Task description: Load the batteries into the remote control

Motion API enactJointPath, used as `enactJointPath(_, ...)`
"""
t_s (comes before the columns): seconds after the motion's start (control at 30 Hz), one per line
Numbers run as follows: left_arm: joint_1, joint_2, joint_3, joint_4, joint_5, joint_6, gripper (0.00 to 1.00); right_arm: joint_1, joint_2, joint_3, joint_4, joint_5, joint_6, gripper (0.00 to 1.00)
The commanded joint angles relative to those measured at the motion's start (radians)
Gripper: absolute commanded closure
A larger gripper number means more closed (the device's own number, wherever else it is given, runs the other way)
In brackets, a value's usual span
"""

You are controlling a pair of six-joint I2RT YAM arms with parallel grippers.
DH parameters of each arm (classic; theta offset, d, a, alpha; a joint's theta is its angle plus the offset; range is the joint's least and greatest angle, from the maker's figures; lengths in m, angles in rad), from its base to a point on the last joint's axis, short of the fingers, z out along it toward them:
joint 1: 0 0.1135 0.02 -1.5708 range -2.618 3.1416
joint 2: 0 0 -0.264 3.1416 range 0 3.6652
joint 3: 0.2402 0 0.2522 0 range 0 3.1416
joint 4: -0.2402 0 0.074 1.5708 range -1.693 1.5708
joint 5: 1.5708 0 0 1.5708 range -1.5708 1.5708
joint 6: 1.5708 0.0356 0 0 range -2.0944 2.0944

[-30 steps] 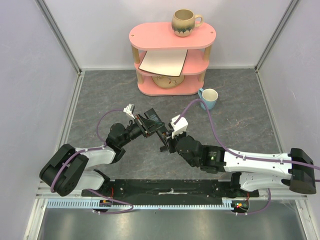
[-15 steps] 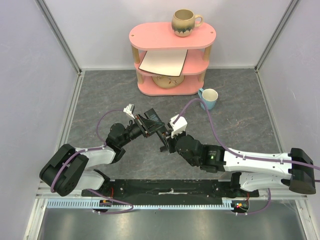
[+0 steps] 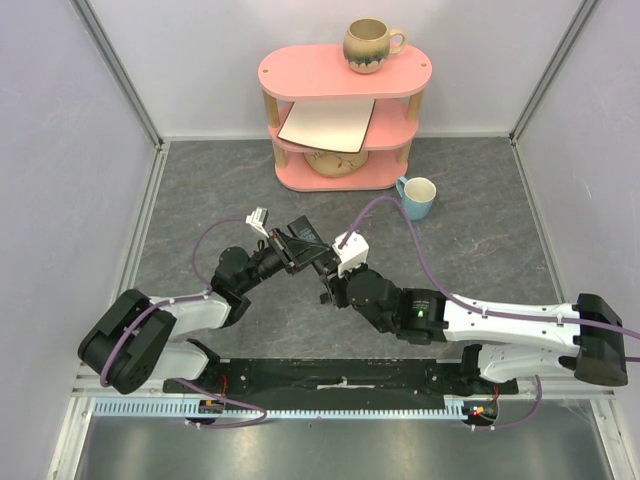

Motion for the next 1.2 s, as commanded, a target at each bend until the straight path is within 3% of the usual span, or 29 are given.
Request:
enactJointPath(0.0,-0.005,-0.041,-0.002,0.111,-0.014,0.002,0.98,0.001,-0.013,0.053,-0.047,0.048,0.011,0.60)
enactJointPath(0.53,-0.005,0.003,-0.011,0.145,-0.012,-0.002,0.98,-0.001,-0.030,0.162,-0.048,0.071,-0.018,0.37)
enactJointPath(0.77,-0.005,0.006,-0.013,0.152,-0.017,0.005,0.98,-0.028,-0.125,0.150,-0.091,0.090,0.035,0.24)
enactJointPath(1.0,-0.004,-0.017,0.012,0.142,-0.018,0.049,0.98,-0.352,-0.237,0.007,-0.133,-0.335,0.319,0.20)
enactJointPath(1.17,-0.004,-0.003,0.049,0.111,0.003,0.093,0.98,-0.434,-0.217,-0.041,-0.095,-0.583,0.408,0.17)
